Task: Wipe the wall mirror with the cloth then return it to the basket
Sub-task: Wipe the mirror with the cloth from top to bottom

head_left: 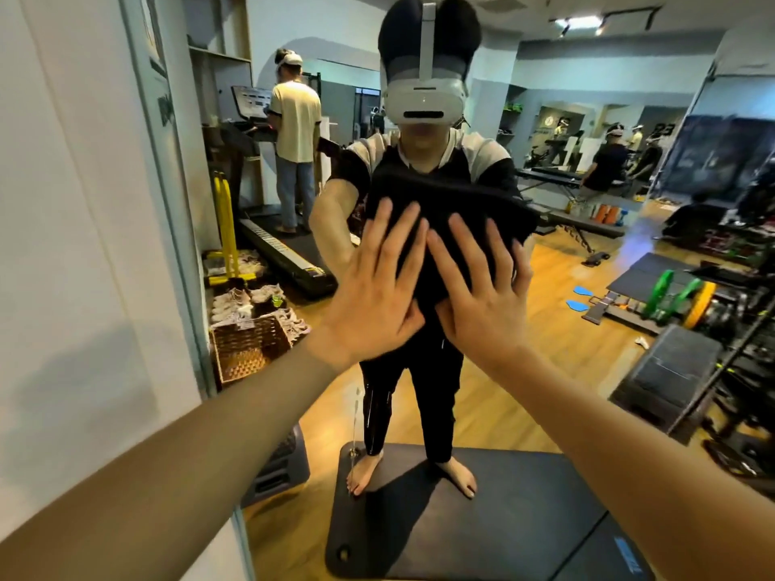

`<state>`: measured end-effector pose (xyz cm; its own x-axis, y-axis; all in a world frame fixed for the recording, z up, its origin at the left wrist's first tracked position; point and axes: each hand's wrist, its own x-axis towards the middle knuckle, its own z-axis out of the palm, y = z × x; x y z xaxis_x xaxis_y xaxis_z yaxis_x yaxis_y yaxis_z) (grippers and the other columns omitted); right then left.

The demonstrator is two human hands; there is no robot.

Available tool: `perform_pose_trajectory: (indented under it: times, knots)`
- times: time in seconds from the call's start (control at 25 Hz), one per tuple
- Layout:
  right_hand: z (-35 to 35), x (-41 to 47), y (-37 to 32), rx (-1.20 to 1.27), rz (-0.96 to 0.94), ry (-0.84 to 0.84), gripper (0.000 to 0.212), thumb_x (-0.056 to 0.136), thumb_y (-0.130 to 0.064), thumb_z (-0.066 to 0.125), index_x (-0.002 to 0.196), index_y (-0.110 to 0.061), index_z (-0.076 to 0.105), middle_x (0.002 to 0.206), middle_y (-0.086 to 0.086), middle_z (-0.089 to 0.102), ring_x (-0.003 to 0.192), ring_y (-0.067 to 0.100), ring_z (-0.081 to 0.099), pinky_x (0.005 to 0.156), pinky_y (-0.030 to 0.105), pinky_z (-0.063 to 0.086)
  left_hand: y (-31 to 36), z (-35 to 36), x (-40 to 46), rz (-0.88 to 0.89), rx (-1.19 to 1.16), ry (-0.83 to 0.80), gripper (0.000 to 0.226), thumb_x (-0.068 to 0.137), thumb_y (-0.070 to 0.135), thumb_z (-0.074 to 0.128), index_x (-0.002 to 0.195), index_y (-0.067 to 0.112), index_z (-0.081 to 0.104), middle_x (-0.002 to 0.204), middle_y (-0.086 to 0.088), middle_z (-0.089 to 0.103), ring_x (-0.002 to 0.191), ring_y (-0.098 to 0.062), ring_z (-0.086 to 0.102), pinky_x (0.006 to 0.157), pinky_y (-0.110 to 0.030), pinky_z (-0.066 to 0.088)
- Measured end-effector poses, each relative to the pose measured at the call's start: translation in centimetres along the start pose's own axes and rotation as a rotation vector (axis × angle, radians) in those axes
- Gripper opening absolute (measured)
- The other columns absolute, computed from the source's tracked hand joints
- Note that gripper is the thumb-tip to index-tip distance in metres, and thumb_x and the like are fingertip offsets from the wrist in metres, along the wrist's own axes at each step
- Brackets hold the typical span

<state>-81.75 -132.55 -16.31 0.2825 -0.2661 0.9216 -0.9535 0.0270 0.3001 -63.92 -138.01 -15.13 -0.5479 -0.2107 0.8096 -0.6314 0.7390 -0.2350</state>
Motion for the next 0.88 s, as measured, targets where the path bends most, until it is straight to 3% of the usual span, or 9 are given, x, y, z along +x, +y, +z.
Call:
perform_pose_trajectory:
  times: [0.24, 0.4, 0.52, 0.64, 0.88]
  knots:
    - [1.8, -11.8, -4.9, 0.023, 0.01, -0.254, 0.076, 0.098, -0.038, 0.053, 0.163, -0.023, 0.017, 0.17, 0.008, 0.01, 0.155, 0.042, 0.004, 0.122, 0.061, 0.013, 0.4, 3.5, -10.1, 0.123, 0.208, -0.241, 0.093, 0.093, 0.046, 0.052, 0.159, 0.0, 0.006, 0.166, -0.025, -0.003, 0.153, -0.047, 0.004, 0.125, -0.055, 0.01]
    - [3.3, -14.8, -12.5, 0.054, -0.012, -0.453, 0.106, 0.081, -0.034, 0.075, 0.163, -0.018, 0.011, 0.171, 0.011, -0.007, 0.154, 0.047, -0.006, 0.121, 0.064, -0.002, -3.0, 3.4, -17.4, 0.133, 0.255, -0.282, 0.076, 0.097, 0.031, 0.047, 0.159, 0.002, 0.014, 0.167, -0.022, 0.008, 0.153, -0.043, 0.01, 0.122, -0.055, 0.023]
    - [4.8, -13.1, -18.7, 0.123, -0.084, -0.514, 0.102, 0.08, -0.026, 0.073, 0.163, -0.018, 0.015, 0.17, 0.011, -0.012, 0.152, 0.048, -0.003, 0.12, 0.065, -0.003, -7.1, 1.7, -21.9, 0.035, 0.303, -0.338, 0.079, 0.094, 0.027, 0.058, 0.158, 0.002, 0.02, 0.166, -0.022, 0.012, 0.153, -0.042, 0.012, 0.121, -0.059, 0.022]
    - [6.6, -9.8, -23.5, 0.166, -0.177, -0.549, 0.104, 0.082, -0.031, 0.073, 0.164, -0.02, 0.01, 0.171, 0.009, -0.008, 0.154, 0.046, -0.005, 0.122, 0.066, 0.002, -11.6, -0.5, -24.9, -0.091, 0.326, -0.395, 0.088, 0.087, 0.031, 0.067, 0.156, 0.0, 0.024, 0.166, -0.024, 0.009, 0.153, -0.044, 0.012, 0.12, -0.064, 0.019]
    - [7.4, -9.3, -25.4, 0.192, -0.169, -0.569, 0.091, 0.092, -0.034, 0.063, 0.164, -0.022, 0.009, 0.172, 0.005, -0.002, 0.155, 0.041, -0.006, 0.122, 0.06, 0.004, -13.8, -0.3, -26.7, -0.11, 0.267, -0.402, 0.077, 0.095, 0.041, 0.04, 0.157, -0.002, 0.022, 0.165, -0.026, 0.008, 0.152, -0.048, 0.01, 0.118, -0.067, 0.023]
